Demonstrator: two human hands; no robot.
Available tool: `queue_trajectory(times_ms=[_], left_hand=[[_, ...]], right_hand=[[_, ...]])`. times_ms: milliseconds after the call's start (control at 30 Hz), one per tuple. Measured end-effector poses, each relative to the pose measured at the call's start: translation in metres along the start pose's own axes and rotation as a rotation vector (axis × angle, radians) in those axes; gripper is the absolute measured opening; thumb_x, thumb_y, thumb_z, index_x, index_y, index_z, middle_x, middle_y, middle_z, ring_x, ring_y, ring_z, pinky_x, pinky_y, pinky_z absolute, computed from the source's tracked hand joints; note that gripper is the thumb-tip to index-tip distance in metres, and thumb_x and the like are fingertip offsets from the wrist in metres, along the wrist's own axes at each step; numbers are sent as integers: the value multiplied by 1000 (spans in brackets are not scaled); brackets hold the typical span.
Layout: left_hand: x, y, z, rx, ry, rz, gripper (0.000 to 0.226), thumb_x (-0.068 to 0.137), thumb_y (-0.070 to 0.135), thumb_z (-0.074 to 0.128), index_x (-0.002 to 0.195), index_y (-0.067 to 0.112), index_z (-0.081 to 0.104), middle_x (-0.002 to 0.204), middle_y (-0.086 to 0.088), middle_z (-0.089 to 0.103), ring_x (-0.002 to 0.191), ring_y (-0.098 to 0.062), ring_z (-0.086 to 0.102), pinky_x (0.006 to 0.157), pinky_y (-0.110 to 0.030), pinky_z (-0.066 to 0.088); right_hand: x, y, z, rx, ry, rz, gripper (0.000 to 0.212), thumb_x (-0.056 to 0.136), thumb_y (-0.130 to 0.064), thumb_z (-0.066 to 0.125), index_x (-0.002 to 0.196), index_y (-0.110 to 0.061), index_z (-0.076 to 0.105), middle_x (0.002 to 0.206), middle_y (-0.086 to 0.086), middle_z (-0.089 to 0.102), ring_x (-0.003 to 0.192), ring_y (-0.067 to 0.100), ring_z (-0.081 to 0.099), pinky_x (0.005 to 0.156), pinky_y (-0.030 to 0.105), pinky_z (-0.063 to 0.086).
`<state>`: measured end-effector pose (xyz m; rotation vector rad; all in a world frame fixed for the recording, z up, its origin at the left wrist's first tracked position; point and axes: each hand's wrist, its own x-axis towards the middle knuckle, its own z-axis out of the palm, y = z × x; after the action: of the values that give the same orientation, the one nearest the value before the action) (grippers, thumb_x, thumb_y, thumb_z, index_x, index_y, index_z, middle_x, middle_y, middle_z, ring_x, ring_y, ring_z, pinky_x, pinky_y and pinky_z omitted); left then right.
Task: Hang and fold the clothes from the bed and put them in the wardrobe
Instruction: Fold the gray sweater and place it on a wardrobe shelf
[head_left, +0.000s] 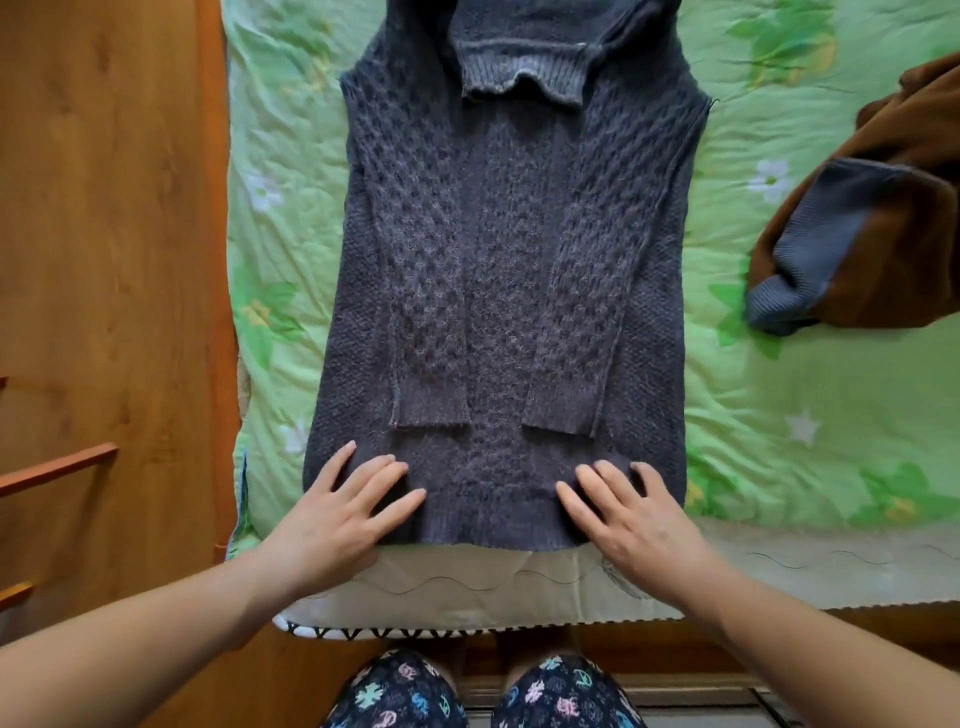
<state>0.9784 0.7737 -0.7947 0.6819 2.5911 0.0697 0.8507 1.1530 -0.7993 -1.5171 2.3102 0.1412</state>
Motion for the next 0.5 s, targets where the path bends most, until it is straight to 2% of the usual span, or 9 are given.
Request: queue_trajectory(times_ms=[33,100,167,267,333,400,500], left_hand=[[-2,-5,-3,3,23,0,63,73,26,49,134,15,59,133,-20,58,125,-39,56,107,-64,39],[-3,-14,-15,-7,80,-11,43,75,16,46,113,13,67,113,-16,64,106,-36,63,98,-54,48],[1,-22,-29,-50,104,-27,26,79,10,49,96,12,68,96,-11,64,88,-32,65,81,-44,53],[12,-38,-53,-149,39,-71,18,75,5,58,90,10,65,87,-10,58,67,-31,58,55,-38,48],[22,-56,-74,-204,-4,-98,21,73,-1,67,91,7,62,89,-11,55,62,-32,54,45,-38,44],[33,-80,-101,-209,-2,-133,20,79,-3,65,96,7,61,94,-10,53,63,-32,55,44,-37,42],[63,-126,-151,-173,65,-186,22,88,-2,56,104,11,61,101,-6,55,69,-29,56,50,-36,44]], right_hand=[[-1,4,-3,-13,14,-4,45,89,-17,46,132,-6,51,122,20,54,105,39,55,77,53,47],[-3,13,-13,-5,21,-19,22,82,-11,55,104,-10,57,93,12,54,80,33,53,61,43,41],[-1,21,-24,34,14,-8,12,75,-8,57,87,-12,57,80,8,52,67,30,51,52,39,38],[5,36,-45,108,12,95,27,61,0,73,81,-11,57,75,7,50,59,28,50,39,36,34],[11,52,-63,123,27,159,30,61,2,75,83,-11,57,77,8,50,60,30,52,34,36,37],[19,74,-87,108,59,195,30,65,1,75,84,-11,56,79,9,50,62,33,54,36,39,41],[44,123,-133,82,132,250,29,69,-2,73,85,-12,51,78,11,50,60,35,58,39,37,37]])
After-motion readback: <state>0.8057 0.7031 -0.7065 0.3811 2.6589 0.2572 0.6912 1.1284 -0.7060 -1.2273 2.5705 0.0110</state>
